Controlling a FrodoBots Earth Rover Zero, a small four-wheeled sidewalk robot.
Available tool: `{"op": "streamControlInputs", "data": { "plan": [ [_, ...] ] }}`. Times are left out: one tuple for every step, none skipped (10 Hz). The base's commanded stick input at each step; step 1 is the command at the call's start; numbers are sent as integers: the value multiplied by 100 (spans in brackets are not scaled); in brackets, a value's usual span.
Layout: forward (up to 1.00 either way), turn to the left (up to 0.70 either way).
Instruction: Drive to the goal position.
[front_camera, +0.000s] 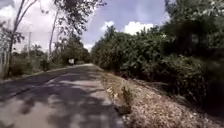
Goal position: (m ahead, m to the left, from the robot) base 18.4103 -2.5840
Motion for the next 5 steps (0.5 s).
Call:
{"op": "streamControlInputs", "data": {
  "plan": [
    [70,35],
    [70,35],
    [70,35],
    [70,35],
    [70,35]
  ]
}}
